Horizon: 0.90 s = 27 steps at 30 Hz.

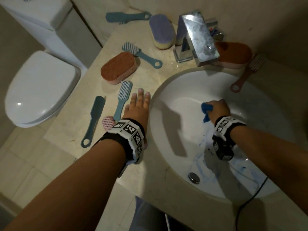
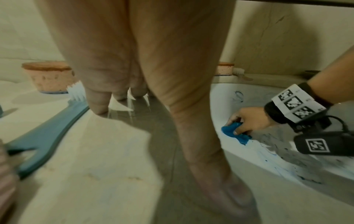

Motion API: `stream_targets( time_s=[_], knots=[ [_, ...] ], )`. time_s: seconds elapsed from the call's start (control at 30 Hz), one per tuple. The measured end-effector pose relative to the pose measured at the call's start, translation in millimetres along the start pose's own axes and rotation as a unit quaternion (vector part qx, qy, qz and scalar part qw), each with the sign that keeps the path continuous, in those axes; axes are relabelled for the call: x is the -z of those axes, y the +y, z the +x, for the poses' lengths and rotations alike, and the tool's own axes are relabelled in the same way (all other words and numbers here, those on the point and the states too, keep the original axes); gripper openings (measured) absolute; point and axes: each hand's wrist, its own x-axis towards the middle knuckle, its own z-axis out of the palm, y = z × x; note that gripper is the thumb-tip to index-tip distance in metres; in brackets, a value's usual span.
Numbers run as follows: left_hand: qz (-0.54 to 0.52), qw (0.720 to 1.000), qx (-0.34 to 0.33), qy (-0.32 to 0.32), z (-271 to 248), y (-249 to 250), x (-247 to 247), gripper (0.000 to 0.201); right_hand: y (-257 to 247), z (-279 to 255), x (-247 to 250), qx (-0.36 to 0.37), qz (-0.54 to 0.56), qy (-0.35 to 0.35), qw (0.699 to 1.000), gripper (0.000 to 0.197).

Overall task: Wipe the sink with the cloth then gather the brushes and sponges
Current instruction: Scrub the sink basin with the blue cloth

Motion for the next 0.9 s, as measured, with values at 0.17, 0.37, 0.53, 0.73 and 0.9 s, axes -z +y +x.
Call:
stream_targets(
  time_s=[0.17,0.37,0.53,0.73,0.9],
  knots=[
    [-0.007,1.000,0.003,0.005,0,1,1,0.155,-20,-12,-15,0.107,-0.070,0.003,0.992,0.041],
    [-0.004,1.000,0.001,0.005,-1,1,3,0.152,-38,-43,-75,0.211,-0.046,-0.109,0.970,0.037],
    [-0.015,1.000,0.003,-0.002,0,0,2,0.152,-10,4,-24,0.076,-0.079,0.075,0.991,0.035],
    [-0.006,1.000,0.003,-0.005,0,1,1,0.160,-14,4,-8,0.075,0.079,0.133,0.985,0.018],
    [0.009,1.000,0.003,0.001,2,0,-2,0.163,-19,19,5,0.050,0.110,0.165,0.979,0.026]
  ],
)
